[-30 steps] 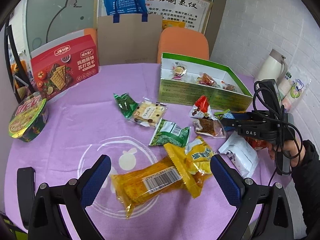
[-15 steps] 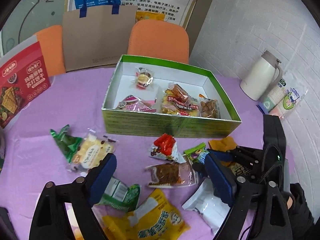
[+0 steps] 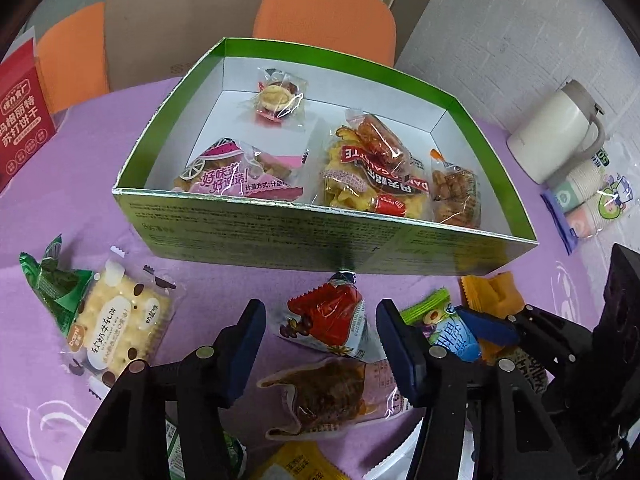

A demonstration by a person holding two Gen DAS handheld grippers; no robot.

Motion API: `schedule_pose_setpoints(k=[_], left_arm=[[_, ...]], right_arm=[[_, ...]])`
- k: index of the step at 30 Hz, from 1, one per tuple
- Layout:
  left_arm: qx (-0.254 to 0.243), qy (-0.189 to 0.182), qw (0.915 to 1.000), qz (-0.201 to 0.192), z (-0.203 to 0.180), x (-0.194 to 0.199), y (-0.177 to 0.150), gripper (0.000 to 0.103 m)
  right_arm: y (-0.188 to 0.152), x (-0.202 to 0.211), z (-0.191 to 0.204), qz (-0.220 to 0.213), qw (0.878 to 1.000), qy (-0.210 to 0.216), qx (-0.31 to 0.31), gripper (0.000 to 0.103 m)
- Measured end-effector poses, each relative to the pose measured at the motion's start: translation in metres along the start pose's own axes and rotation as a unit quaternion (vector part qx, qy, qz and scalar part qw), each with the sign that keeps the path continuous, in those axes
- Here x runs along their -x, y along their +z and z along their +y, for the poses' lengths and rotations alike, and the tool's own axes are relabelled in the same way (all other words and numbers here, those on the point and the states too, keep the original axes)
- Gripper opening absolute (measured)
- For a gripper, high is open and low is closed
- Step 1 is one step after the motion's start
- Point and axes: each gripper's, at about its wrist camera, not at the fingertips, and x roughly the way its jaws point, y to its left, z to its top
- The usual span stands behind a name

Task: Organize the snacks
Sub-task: 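Grasp the red-wrapped snack with the left gripper while the right gripper lifts the blue pack, then lower both held snacks into the green box and open both grippers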

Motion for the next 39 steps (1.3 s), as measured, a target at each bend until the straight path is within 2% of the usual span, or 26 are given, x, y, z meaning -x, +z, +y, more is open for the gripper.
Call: schedule_pose_setpoints(k=[1,3,4,6,9,13,18,22,26,31,36,39], left_arm=[[-0.001,0.002,1.0000,0.005,-0.001,-0.003,0.000,0.050],[-0.004,0.006,0.9999,0.011,-0.001,-0.006,-0.001,0.048],[-0.005,0.008,0.9999,0.010,-0.001,-0.006,-0.002,0.046],[-0.007,0.010,0.9999,0.011,-0.001,-0.004,-0.003,0.042],[-0.009,0.012,0.9999,0.004,-0.001,0.005,-0.007,0.040],[-0.025,0.012,0.9994,-0.019,-0.003,0.033,-0.014,0.040],[-0.043,0.005,0.9971,-0.062,-0.013,0.081,-0.011,0.040],[-0.049,-0.003,0.9932,-0.106,-0.019,0.119,0.007,0.040],[-0.044,0.013,0.9899,-0.134,-0.023,0.132,0.037,0.040],[-0.019,0.029,0.9889,-0.145,-0.017,0.118,0.069,0.040],[-0.001,0.032,0.9924,-0.119,-0.005,0.080,0.091,0.040],[0.002,0.035,0.9939,-0.104,-0.001,0.058,0.100,0.040]], right_arm=[[-0.001,-0.001,0.002,0.004,1.000,-0.011,0.009,0.053],[-0.001,-0.005,0.009,0.009,0.999,-0.031,0.026,0.051],[-0.002,-0.006,0.011,0.011,0.999,-0.038,0.033,0.046],[-0.003,-0.007,0.015,0.013,0.998,-0.052,0.042,0.041],[-0.005,0.002,0.020,-0.001,0.998,-0.050,0.047,0.037],[-0.003,0.027,0.027,-0.034,0.998,-0.039,0.048,0.037],[0.013,0.066,0.030,-0.078,0.996,0.001,0.036,0.037],[0.034,0.088,0.026,-0.115,0.993,0.001,0.023,0.037],[0.061,0.097,0.010,-0.142,0.990,-0.010,-0.009,0.037],[0.085,0.082,-0.026,-0.143,0.987,-0.014,-0.066,0.037],[0.096,0.052,-0.055,-0.110,0.988,-0.006,-0.108,0.037],[0.100,0.034,-0.063,-0.095,0.989,-0.010,-0.113,0.037]])
